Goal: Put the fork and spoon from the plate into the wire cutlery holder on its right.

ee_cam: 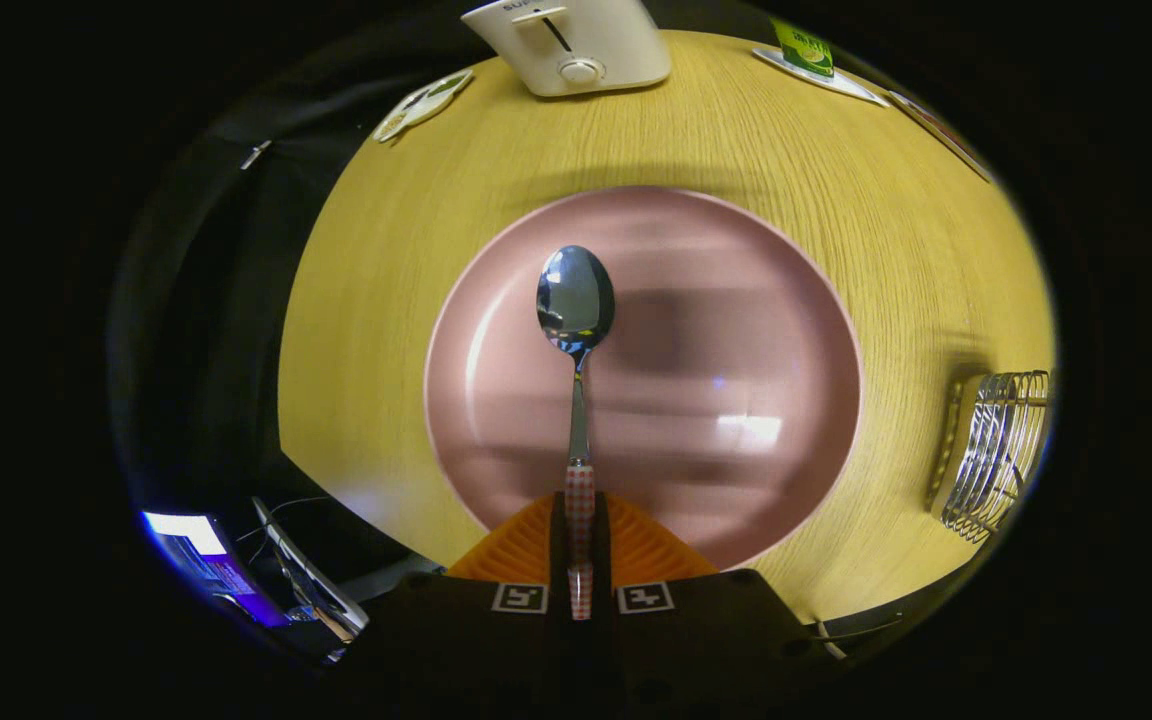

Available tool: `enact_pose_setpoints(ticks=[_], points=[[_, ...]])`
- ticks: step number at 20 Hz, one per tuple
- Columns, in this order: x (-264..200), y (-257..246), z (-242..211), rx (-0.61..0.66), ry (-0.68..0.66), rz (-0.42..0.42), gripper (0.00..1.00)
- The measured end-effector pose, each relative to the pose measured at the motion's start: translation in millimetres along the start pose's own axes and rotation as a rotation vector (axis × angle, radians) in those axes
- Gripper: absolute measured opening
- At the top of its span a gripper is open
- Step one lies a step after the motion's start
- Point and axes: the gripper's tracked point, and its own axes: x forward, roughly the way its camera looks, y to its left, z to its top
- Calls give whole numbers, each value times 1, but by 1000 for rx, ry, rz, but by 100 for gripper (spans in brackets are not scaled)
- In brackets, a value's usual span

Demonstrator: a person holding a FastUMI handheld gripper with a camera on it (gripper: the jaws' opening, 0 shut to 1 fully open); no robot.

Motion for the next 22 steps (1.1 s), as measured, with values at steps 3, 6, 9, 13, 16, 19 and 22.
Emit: enact_pose_setpoints(ticks=[3, 6, 9, 13, 16, 19, 22], points=[[-33, -2, -4, -58, -31, 41, 11], [-81, -15, -12, -116, -98, 58, 10], [-131, -39, -20, -150, -126, 42, 10], [-178, -81, -30, -169, -106, -10, 10], [-214, -124, -41, -204, -53, -87, 10], [-235, -161, -54, -232, 56, -130, 10], [-248, -193, -59, -250, 181, -159, 10]])
